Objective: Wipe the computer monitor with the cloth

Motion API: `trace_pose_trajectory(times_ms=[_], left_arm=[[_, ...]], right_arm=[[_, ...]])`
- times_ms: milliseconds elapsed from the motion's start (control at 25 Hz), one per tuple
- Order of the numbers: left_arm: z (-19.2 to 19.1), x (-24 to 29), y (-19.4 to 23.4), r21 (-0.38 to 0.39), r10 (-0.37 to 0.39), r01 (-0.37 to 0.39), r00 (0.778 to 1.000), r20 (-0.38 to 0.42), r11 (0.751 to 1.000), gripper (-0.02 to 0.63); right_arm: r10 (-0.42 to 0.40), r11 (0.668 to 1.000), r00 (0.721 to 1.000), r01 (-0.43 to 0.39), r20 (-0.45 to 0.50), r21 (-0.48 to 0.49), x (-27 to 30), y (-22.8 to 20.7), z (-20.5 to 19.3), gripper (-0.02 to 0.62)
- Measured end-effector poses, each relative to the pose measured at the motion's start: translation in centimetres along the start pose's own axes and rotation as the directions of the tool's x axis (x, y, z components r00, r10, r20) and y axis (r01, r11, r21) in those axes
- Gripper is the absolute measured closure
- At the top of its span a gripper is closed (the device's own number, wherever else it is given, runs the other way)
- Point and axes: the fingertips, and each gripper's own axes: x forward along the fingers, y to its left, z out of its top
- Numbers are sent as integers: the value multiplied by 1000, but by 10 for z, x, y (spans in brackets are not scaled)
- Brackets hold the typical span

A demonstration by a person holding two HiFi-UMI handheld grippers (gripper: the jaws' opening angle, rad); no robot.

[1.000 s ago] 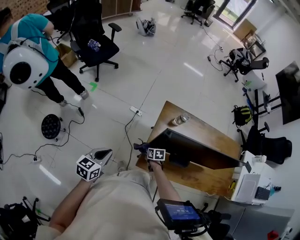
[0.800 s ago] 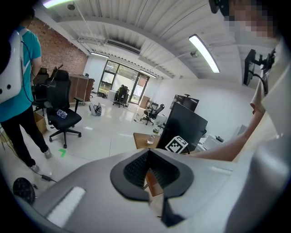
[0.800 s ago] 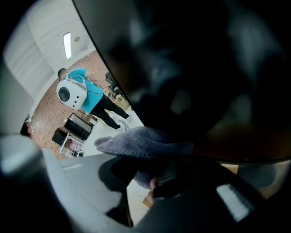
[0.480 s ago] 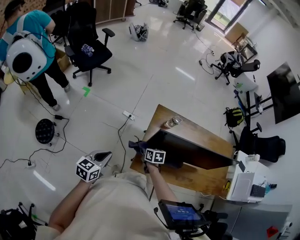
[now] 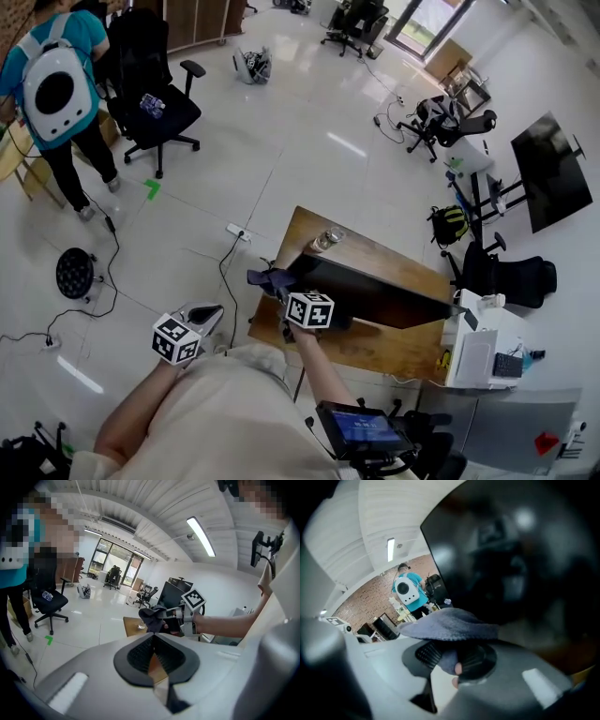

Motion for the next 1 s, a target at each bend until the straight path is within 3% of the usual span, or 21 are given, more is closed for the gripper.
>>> trace_pose_trajectory(times_ms=[240,720,1000], left_arm=[[1,5,-11,7,-30,30,1000,4,1000,603],[3,13,-15,17,-49,49,999,7,999,603],[8,23,-23,26,-60,60,998,2,998,603]], right_arm=[[-10,995,998,16,68,-95,-23,14,33,515],[4,981,981,34,194,-192,-54,37,85,515],[31,939,963,64,266,-339,-71,55,105,515]])
